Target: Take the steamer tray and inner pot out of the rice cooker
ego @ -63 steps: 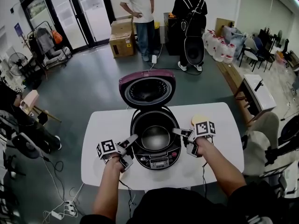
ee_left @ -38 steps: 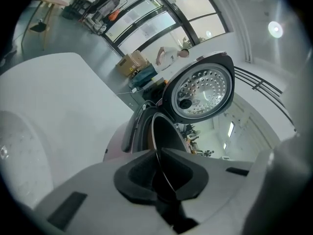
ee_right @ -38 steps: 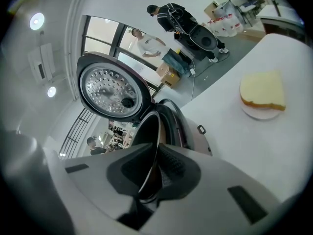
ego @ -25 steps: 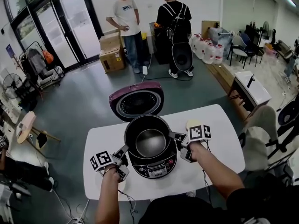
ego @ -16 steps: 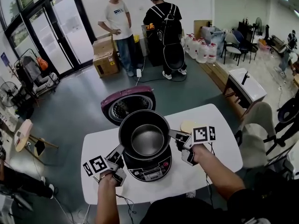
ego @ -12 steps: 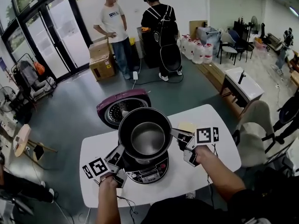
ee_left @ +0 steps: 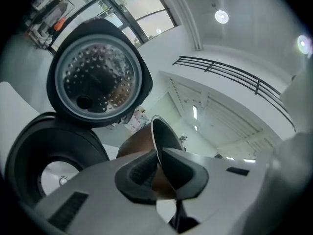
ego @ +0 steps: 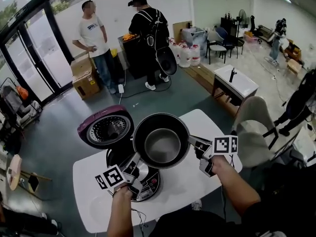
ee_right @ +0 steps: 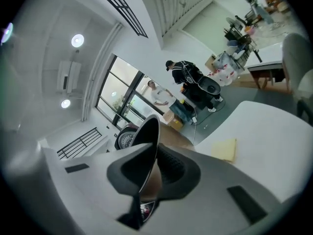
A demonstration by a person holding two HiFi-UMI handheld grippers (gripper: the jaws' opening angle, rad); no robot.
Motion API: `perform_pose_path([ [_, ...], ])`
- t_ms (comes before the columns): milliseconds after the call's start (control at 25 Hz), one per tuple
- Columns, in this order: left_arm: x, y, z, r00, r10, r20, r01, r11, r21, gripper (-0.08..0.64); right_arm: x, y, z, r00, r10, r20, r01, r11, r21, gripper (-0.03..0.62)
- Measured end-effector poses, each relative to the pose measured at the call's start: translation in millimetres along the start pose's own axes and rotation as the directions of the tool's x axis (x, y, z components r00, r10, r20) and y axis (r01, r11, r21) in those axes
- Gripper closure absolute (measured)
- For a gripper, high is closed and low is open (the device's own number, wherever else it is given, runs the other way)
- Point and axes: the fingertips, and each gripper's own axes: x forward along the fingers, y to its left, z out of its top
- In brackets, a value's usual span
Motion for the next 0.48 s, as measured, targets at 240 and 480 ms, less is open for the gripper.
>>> perform_pose_path([
  [240,68,-27,-46,0.990,-0.081,-0.119,0.077,0.996,-0.038,0.530,-71,-53,15,0.990,-0.118,0.076,0.115,0.992,0.044,0.568],
  [480,121,-35,-106,0.968,-0.090,-0.234,0.080,0.995,-0.054,0.531,-129,-108,0,0.961,-0.258,0.100,0.244,0.961,0.128,0.568],
])
